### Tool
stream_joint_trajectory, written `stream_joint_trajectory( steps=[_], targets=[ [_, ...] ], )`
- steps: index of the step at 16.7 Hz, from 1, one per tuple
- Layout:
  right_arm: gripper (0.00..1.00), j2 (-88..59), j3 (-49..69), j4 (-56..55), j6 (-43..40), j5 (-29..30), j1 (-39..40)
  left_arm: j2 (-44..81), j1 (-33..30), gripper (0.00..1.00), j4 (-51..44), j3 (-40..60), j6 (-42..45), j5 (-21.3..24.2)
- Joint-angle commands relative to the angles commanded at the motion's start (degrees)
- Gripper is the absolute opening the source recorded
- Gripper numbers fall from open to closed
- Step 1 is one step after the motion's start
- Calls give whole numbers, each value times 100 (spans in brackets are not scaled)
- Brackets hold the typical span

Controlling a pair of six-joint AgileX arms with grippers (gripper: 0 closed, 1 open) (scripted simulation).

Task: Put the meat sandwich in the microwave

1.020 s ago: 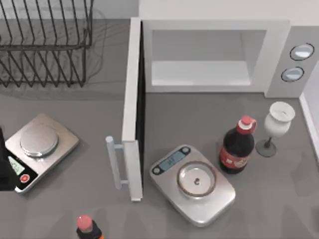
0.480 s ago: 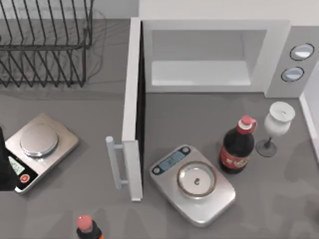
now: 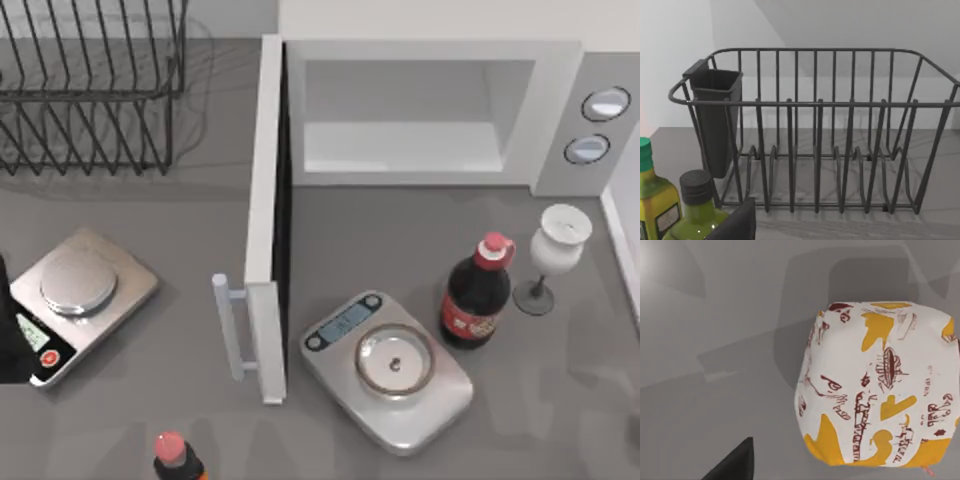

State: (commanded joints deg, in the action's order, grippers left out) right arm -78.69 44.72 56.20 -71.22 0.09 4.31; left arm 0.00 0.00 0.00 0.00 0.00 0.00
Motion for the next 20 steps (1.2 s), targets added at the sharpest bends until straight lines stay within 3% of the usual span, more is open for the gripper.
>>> stream_joint_trajectory(
  steps=[6,14,20],
  targets=[
    [100,-41,-72,-96,-4,-1,-16,0,0,100,0,0,0,0],
    [100,-995,-998,-2033,25,-2,13,0,0,100,0,0,0,0],
    [100,-1144,-1133,-2271,27,-2,16,0,0,100,0,0,0,0]
  ],
)
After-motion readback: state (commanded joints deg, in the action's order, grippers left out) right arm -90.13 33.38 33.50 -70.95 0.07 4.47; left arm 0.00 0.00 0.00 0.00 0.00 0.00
